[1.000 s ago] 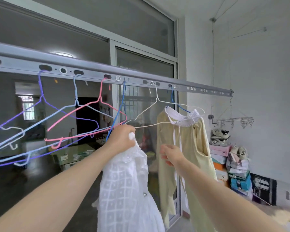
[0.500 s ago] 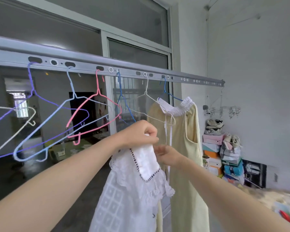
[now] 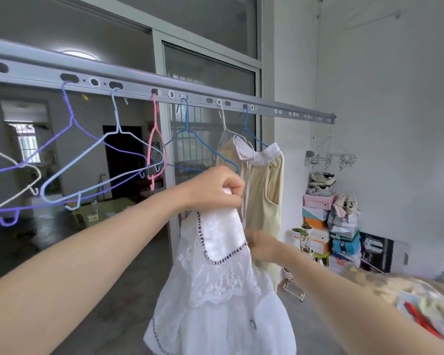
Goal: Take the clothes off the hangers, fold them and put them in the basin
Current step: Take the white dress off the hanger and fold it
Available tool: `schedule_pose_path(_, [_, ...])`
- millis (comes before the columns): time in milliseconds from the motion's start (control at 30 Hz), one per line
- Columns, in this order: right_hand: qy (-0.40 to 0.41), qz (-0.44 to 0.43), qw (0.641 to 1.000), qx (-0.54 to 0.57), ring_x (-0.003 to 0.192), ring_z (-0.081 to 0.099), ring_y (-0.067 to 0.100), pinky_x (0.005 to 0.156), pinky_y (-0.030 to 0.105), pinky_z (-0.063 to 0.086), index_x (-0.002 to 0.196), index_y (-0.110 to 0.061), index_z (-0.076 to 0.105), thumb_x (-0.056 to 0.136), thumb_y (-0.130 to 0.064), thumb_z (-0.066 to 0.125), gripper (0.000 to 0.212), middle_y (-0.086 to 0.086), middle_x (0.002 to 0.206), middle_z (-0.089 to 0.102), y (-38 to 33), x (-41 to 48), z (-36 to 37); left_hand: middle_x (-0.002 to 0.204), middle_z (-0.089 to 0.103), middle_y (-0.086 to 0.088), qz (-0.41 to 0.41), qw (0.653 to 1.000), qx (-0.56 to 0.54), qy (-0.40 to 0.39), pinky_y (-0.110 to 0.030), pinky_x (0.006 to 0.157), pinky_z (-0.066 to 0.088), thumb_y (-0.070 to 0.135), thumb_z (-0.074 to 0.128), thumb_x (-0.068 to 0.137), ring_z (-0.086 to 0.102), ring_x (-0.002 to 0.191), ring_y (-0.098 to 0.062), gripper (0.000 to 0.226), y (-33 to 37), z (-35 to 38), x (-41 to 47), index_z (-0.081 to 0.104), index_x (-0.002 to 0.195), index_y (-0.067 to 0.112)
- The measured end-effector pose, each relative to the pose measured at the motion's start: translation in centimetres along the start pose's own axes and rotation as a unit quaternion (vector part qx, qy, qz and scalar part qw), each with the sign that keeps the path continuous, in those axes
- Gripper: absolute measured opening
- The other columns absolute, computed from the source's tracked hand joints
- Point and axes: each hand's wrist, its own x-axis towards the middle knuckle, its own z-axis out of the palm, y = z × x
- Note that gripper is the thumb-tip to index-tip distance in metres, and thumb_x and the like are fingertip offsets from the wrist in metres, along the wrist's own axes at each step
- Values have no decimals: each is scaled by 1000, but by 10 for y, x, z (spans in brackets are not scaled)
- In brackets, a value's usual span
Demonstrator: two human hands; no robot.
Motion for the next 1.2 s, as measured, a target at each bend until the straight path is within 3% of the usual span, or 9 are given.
schedule_pose_path(67, [-42, 52, 996, -55, 104, 64, 23, 82, 26, 51, 109, -17, 64, 62, -32, 64, 49, 2, 104, 69, 13, -4, 4, 55, 37, 0, -23, 1000, 19, -3, -26, 59, 30, 5, 54, 69, 33, 56, -8, 19, -4, 2, -11, 41, 55, 7])
schedule_pose_path(200, [-125, 115, 978, -121, 75, 57, 21, 39, 13, 37, 90, -15, 56, 67, -23, 59, 25, -6, 70, 52, 28, -19, 18, 54, 36, 4, -49, 998, 46, -10, -17, 55, 28, 3, 57, 70, 32, 55, -7, 23, -15, 6, -29, 42, 54, 10])
schedule_pose_path(300, [-70, 131, 979, -141, 76, 54, 20, 49, 17, 38, 74, -16, 51, 58, -30, 48, 21, -4, 66, 51, 36, -22, 30, 53, 36, 6, -71, 995, 66, -20, -18, 55, 29, 4, 60, 70, 33, 54, -7, 27, -32, 7, -42, 40, 54, 12])
schedule_pose_path(400, [-26, 145, 974, -173, 76, 50, 21, 63, 22, 38, 59, -17, 43, 78, -20, 52, 21, -3, 62, 46, 38, -30, 28, 55, 40, 7, -99, 990, 94, -27, -23, 58, 33, 12, 63, 69, 37, 56, -6, 25, -51, 6, -55, 42, 55, 14])
schedule_pose_path(633, [-113, 188, 964, -147, 45, 36, 14, 40, 21, 29, 65, -24, 49, 79, -7, 47, 23, 0, 61, 43, 33, -44, 28, 52, 37, 3, -65, 971, 225, -44, -25, 55, 31, 23, 60, 64, 34, 54, -11, 28, -83, 2, -74, 34, 54, 20])
schedule_pose_path(867, [-196, 211, 952, 106, 76, 53, 15, 57, 21, 43, 126, -45, 49, 63, -7, 51, 73, -2, 113, 55, 25, -44, 36, 58, 37, 5, -61, 926, 368, -66, -34, 63, 38, 21, 54, 76, 41, 68, -19, 27, -111, -8, -89, 32, 61, 20])
schedule_pose_path(933, [-172, 195, 957, 126, 85, 51, 16, 62, 23, 40, 120, -45, 57, 62, -9, 51, 69, -4, 116, 58, 22, -44, 39, 59, 39, 4, -72, 922, 376, -65, -38, 66, 43, 23, 54, 77, 46, 71, -22, 27, -120, -12, -93, 32, 61, 20])
schedule_pose_path(1100, [-41, 242, 969, 20, 56, 39, 13, 48, 22, 32, 100, -18, 71, 84, -18, 57, 22, 1, 73, 49, 9, -53, 57, 63, 43, 2, -65, 934, 348, -51, -37, 61, 39, 18, 53, 75, 45, 69, -24, 25, -122, -6, -92, 32, 61, 18])
schedule_pose_path(1200, [1, 290, 955, -58, 73, 52, 19, 69, 29, 46, 75, -19, 69, 90, -50, 49, 40, 1, 78, 59, -2, -55, 62, 69, 46, 1, -15, 934, 355, -44, -34, 61, 35, 20, 53, 77, 48, 75, -25, 26, -113, -1, -88, 32, 62, 19])
